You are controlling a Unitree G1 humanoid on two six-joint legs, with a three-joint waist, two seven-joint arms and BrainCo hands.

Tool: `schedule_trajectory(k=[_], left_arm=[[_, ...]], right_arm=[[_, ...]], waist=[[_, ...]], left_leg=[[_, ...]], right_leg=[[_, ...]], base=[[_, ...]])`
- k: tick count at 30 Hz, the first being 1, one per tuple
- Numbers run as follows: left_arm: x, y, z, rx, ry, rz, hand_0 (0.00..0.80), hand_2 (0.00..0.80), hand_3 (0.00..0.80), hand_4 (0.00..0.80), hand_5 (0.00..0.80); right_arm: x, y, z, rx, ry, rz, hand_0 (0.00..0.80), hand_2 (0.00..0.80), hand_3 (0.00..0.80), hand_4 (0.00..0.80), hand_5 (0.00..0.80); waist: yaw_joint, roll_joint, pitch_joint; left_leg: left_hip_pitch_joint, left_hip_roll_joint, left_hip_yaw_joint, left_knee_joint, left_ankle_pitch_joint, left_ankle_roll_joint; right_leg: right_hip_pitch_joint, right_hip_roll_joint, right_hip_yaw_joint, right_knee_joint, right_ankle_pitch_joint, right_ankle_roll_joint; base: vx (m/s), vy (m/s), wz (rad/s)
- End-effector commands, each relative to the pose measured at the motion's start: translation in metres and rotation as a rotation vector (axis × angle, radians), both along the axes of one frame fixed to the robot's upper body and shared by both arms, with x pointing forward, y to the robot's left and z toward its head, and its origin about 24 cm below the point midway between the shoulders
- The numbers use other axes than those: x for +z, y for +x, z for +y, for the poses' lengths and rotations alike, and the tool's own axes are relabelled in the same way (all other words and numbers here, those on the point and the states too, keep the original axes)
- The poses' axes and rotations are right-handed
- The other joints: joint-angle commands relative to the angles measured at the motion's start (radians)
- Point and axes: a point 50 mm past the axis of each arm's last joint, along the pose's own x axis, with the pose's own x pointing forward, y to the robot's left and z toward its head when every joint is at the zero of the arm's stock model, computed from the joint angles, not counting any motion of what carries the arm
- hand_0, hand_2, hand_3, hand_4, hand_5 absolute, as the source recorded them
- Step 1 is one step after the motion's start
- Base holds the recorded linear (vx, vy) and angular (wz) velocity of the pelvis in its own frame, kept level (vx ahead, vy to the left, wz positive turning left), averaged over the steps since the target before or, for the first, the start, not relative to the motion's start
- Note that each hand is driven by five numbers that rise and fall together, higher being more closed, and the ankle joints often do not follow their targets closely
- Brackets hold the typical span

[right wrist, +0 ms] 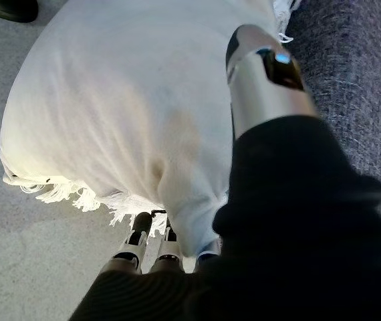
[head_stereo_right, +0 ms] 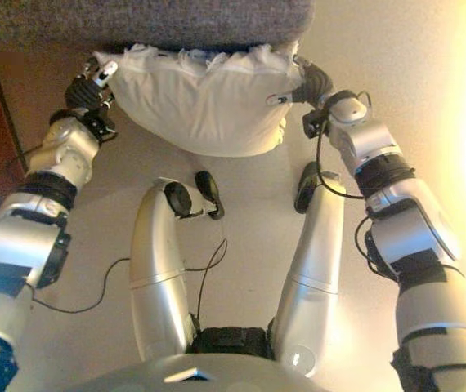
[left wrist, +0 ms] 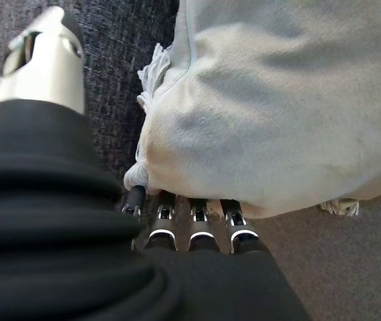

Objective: Pick up the cushion and take it to the sofa

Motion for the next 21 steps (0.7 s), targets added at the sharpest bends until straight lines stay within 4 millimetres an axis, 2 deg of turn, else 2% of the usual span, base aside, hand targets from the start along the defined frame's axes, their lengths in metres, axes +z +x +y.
schedule_trajectory(k=[1,2,6,14,21], left_arm=[[0.037,0.010,-0.016,-0.081,-0.031,-0.126,0.800,0.800,0.800,0.800,0.800],[0.038,0.010,-0.019,-0.098,-0.018,-0.132,0.800,0.800,0.800,0.800,0.800],[0.040,0.012,-0.028,-0.125,-0.008,-0.152,0.800,0.800,0.800,0.800,0.800],[0.044,0.012,-0.035,-0.156,-0.027,-0.205,0.800,0.800,0.800,0.800,0.800],[0.039,0.006,-0.050,-0.203,-0.047,-0.295,0.800,0.800,0.800,0.800,0.800]], right_arm=[[0.035,0.002,0.031,0.108,-0.086,-0.097,0.756,0.756,0.756,0.756,0.756],[0.037,0.003,0.033,0.111,-0.094,-0.101,0.800,0.800,0.800,0.800,0.800],[0.044,0.003,0.041,0.118,-0.092,-0.113,0.800,0.800,0.800,0.800,0.800],[0.049,0.003,0.044,0.106,-0.031,-0.127,0.800,0.800,0.800,0.800,0.800],[0.045,-0.002,0.043,0.110,0.030,-0.187,0.800,0.800,0.800,0.800,0.800]], waist=[[-0.024,0.068,-0.009],[-0.023,0.071,-0.009],[-0.023,0.078,-0.009],[-0.026,0.086,-0.009],[-0.024,0.084,-0.009]], left_leg=[[0.001,-0.034,0.001,-0.079,0.016,-0.088],[0.002,-0.035,0.003,-0.081,0.016,-0.089],[0.008,-0.040,0.011,-0.098,0.022,-0.093],[0.007,-0.041,0.013,-0.111,0.029,-0.098],[0.056,-0.046,0.007,-0.184,0.053,-0.106]], right_leg=[[0.050,-0.031,0.066,-0.182,0.163,-0.023],[0.050,-0.032,0.066,-0.186,0.166,-0.023],[0.053,-0.028,0.069,-0.202,0.174,-0.020],[0.049,-0.019,0.073,-0.203,0.166,-0.025],[0.092,-0.013,0.048,-0.238,0.159,-0.010]], base=[[-0.007,0.036,-0.13],[-0.004,0.041,-0.08],[-0.002,0.043,-0.02],[-0.002,-0.004,0.00],[-0.022,-0.063,0.01]])
